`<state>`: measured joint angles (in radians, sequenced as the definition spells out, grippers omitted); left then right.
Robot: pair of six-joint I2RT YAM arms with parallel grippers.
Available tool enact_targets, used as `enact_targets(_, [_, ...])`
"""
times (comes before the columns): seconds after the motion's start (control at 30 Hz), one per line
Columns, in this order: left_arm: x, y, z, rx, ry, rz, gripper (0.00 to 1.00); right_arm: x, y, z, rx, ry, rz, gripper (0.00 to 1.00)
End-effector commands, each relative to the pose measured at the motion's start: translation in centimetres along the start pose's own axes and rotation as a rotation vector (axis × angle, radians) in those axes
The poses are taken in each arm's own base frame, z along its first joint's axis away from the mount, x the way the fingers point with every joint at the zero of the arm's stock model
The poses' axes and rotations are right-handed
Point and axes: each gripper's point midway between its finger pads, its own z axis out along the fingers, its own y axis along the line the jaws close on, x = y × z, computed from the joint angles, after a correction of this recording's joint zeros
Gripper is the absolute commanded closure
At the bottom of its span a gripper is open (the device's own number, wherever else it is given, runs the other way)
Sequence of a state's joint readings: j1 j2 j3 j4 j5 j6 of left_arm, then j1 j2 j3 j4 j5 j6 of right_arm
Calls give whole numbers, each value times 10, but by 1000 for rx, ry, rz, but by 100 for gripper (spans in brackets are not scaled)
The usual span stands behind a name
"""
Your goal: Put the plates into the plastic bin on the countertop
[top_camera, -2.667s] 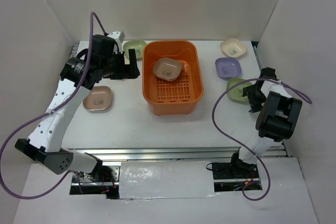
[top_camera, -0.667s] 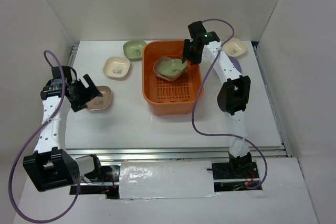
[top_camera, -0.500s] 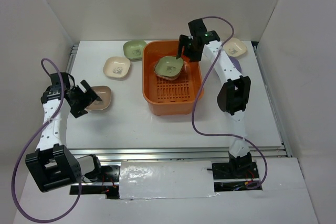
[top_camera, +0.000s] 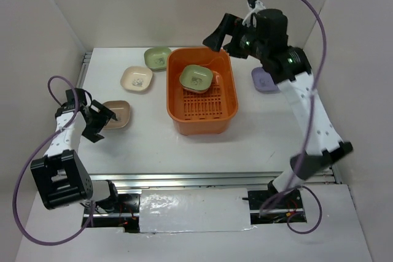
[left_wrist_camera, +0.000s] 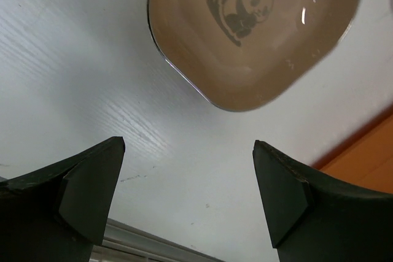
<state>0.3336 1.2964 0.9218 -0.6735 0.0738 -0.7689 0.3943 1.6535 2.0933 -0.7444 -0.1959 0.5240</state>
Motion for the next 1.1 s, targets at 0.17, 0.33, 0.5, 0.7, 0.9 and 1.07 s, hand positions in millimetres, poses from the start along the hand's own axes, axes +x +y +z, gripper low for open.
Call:
enact_targets(0.17, [-25,-4,43,-31,-72,-244,8,63,66,-75,-260,51,10,0])
enact_targets(0.33, [-12,9,82,-138,-9,-322,24,72,66,-101,-241,79,-17,0])
enact_targets(0.5, [12,28,101,-229,53,-370,51,55,59,-124,-209,26,-25,0])
enact_targets(0.7, [-6,48,32,-320,-96,-473,100,39,39,-135,-161,-21,-4,0])
enact_targets(0.9, [-66,-16,-103,68,-501,-350,100,24,9,-137,-89,-58,47,0])
enact_targets(1.07, [-80,-187,-141,444,-387,117,100,16,-41,-121,29,-53,115,0])
